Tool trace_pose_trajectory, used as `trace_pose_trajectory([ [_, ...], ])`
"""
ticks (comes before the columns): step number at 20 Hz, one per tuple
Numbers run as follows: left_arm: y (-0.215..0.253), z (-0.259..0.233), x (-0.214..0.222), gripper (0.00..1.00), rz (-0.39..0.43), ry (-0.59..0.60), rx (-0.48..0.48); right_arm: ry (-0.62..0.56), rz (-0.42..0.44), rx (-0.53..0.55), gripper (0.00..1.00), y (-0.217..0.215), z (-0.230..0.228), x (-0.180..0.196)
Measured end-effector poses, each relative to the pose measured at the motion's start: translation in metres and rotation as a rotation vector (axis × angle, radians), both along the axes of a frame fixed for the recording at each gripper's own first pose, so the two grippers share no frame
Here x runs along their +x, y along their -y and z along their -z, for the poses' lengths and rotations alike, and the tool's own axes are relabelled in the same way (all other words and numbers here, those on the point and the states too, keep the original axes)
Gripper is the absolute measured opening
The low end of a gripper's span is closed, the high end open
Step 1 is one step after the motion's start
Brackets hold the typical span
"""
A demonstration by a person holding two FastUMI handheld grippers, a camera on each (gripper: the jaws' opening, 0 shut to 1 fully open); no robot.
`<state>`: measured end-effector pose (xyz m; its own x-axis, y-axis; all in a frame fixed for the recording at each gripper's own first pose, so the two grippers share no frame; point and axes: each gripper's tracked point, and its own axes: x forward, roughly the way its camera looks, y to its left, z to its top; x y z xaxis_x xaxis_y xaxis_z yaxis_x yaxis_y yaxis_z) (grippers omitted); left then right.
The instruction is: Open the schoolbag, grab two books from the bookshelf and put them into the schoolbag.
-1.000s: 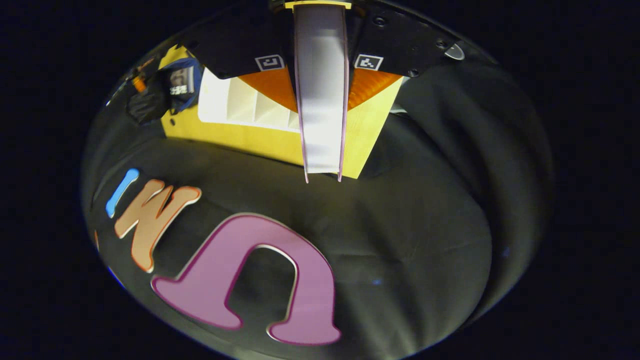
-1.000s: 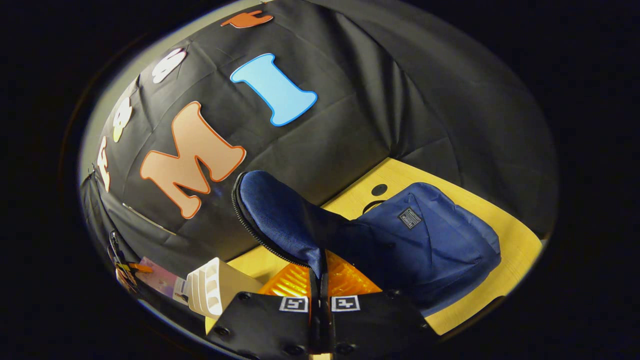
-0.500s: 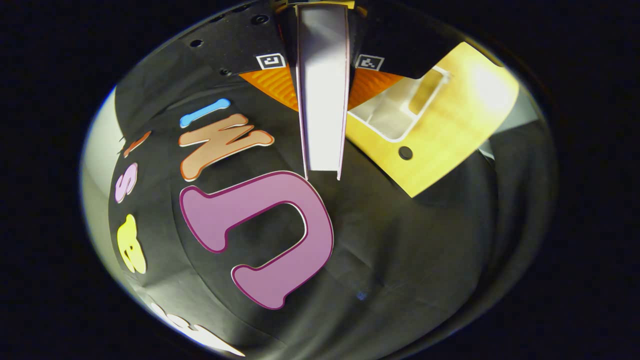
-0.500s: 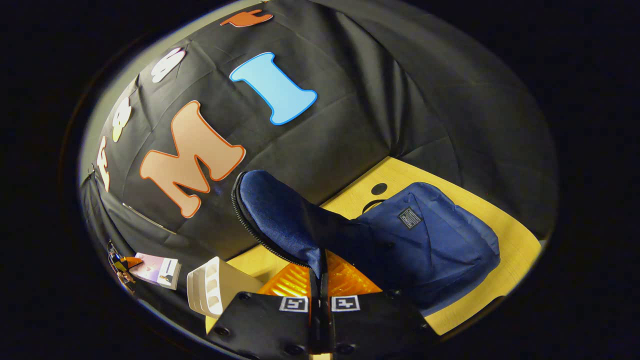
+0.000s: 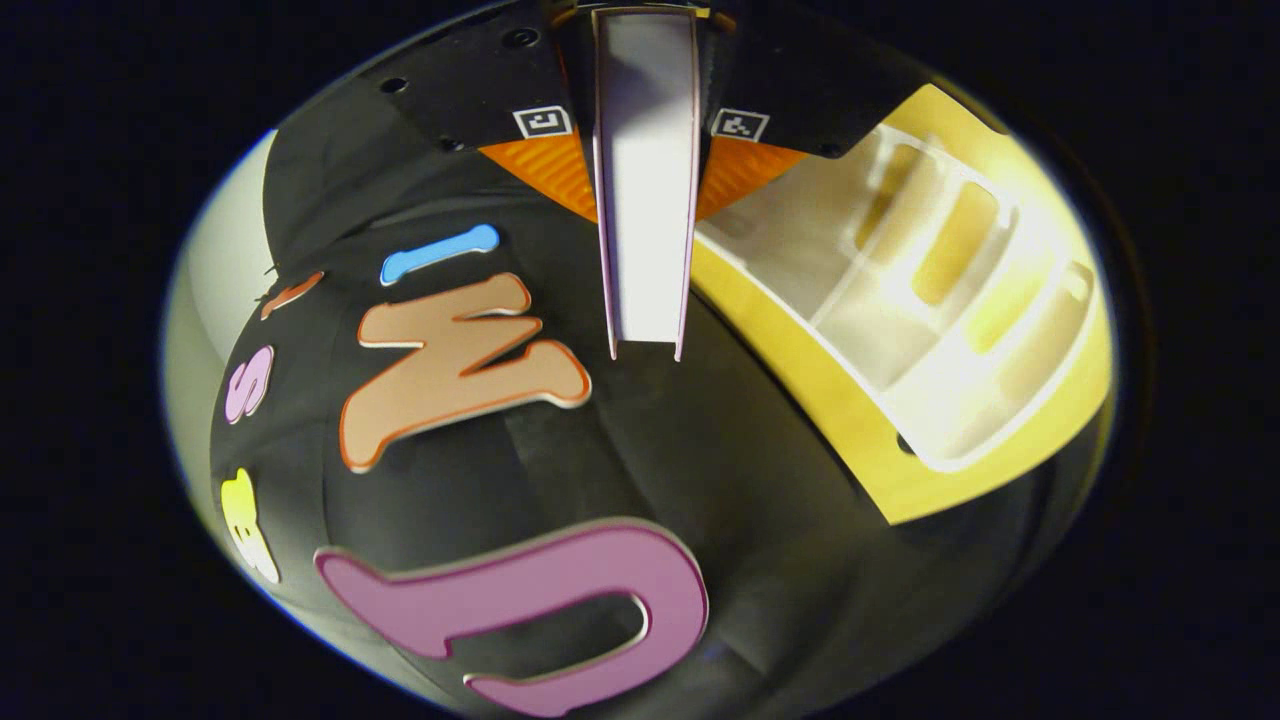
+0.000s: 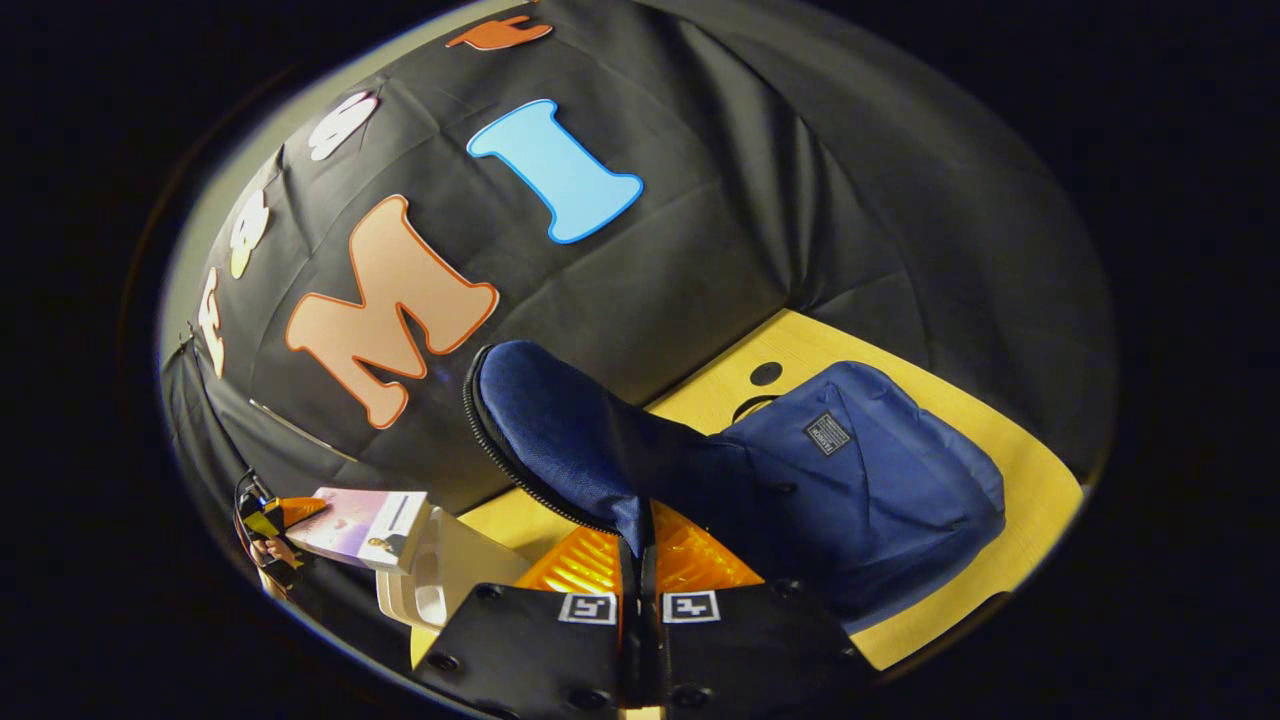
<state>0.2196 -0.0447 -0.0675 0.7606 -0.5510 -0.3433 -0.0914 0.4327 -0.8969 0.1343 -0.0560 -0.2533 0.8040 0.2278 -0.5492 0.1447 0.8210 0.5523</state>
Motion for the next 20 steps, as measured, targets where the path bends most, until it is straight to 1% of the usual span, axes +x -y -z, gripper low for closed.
trace_pose_trajectory([
  [5, 0.096, 0.032, 0.001, 0.36, 0.083, -0.039, -0.024, 0.016, 0.005, 0.017, 0.03, 0.004, -0.003, 0.001],
  [6, 0.113, 0.037, 0.001, 0.36, 0.094, -0.047, -0.035, 0.018, 0.001, 0.021, 0.03, 0.004, -0.004, 0.001],
  [8, 0.147, 0.050, -0.002, 0.36, 0.124, -0.070, -0.024, 0.021, -0.016, 0.020, 0.03, 0.005, -0.005, 0.001],
  [9, 0.172, 0.062, -0.003, 0.36, 0.133, -0.086, -0.026, 0.026, -0.027, 0.015, 0.03, 0.006, -0.006, 0.002],
  [10, 0.187, 0.069, -0.005, 0.39, 0.141, -0.100, -0.030, 0.031, -0.037, 0.014, 0.03, 0.005, -0.008, 0.003],
  [11, 0.199, 0.080, -0.008, 0.36, 0.157, -0.118, -0.022, 0.035, -0.042, 0.012, 0.03, 0.004, -0.007, 0.001],
  [13, 0.227, 0.103, -0.014, 0.36, 0.168, -0.159, -0.001, 0.043, -0.060, 0.006, 0.03, 0.004, -0.007, 0.001],
  [16, 0.270, 0.117, -0.024, 0.36, 0.186, -0.203, -0.062, 0.054, -0.090, -0.008, 0.03, 0.005, -0.009, 0.002],
  [20, 0.319, 0.129, -0.034, 0.36, 0.211, -0.218, -0.088, 0.069, -0.118, -0.013, 0.03, 0.004, -0.012, 0.001],
])
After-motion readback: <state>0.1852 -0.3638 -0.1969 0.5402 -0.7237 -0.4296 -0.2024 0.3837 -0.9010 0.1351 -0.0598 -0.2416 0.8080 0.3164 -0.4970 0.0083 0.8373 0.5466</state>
